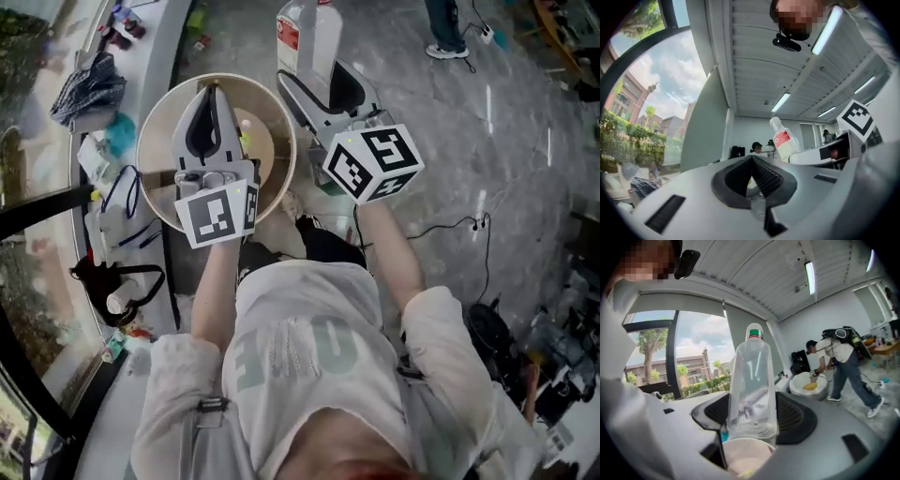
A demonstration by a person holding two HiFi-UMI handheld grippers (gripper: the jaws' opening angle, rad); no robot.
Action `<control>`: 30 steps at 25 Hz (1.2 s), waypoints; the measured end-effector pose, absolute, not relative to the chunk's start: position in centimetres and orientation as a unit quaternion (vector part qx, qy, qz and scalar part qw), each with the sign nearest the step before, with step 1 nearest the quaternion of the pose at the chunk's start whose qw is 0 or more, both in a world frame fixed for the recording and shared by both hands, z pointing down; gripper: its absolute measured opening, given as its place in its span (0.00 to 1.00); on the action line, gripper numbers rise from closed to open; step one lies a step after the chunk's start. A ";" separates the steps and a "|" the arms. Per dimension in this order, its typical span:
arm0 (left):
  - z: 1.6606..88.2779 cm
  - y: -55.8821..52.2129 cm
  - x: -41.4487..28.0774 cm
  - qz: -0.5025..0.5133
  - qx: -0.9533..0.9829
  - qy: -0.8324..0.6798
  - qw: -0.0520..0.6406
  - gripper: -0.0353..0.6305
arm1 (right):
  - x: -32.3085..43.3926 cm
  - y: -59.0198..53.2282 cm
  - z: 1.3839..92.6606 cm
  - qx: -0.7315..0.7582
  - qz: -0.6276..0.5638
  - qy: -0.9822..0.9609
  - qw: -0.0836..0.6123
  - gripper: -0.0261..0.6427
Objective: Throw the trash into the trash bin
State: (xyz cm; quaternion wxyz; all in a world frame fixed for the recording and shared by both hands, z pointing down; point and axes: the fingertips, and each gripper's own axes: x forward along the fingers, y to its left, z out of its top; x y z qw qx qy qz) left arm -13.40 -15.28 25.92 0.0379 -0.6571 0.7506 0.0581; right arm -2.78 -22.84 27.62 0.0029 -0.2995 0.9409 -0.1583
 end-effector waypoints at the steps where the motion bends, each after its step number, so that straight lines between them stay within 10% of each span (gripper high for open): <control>1: 27.4 -16.4 -11.2 0.049 -0.678 0.733 0.027 0.07 | 0.4 -23.4 29.4 -0.330 -0.164 0.929 -0.012 0.49; 16: 48.3 -24.6 6.4 -0.052 -0.778 0.617 -0.111 0.07 | 23.2 -13.4 70.5 -0.431 -0.366 0.752 -0.338 0.49; 30: 50.3 -26.1 10.0 -0.069 -0.795 0.591 -0.118 0.07 | 25.2 -5.0 80.8 -0.385 -0.481 0.653 -0.440 0.49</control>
